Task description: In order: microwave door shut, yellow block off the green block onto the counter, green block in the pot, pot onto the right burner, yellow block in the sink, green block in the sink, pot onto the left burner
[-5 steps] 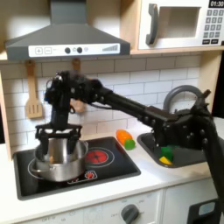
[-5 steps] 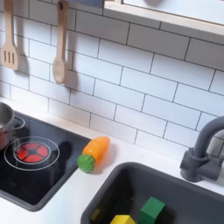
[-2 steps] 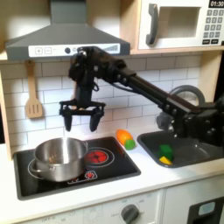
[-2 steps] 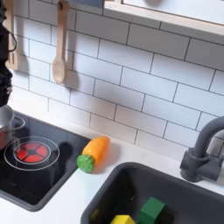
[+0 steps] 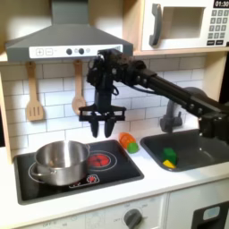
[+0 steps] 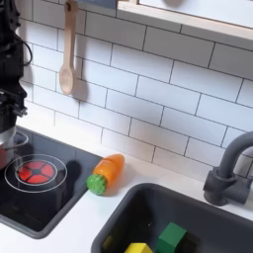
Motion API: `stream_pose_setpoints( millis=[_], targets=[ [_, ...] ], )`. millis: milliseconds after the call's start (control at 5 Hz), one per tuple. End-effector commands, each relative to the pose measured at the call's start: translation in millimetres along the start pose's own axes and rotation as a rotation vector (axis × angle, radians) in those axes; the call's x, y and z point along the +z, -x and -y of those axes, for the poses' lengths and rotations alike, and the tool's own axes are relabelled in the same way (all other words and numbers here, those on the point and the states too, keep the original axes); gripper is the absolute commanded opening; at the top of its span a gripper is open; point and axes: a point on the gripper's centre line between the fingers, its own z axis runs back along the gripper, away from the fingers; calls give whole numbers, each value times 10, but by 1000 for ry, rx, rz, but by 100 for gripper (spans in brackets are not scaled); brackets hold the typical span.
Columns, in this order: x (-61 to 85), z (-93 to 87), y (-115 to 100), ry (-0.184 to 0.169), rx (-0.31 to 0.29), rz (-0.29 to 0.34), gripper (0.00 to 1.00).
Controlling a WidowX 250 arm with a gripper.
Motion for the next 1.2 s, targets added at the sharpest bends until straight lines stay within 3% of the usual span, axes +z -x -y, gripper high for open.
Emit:
stream_pose_setpoints(
  millis=[0,400,600,800,1000],
  targets=[
    [-144,153,192,34,-26,-40,0],
    [-393,30,304,8,6,-50,0],
    [-460,-42,312,-15,32,-36,0],
    [-543,-110,314,-14,38,-24,0],
    [-536,-141,278,-22,35,-7,0]
  ],
)
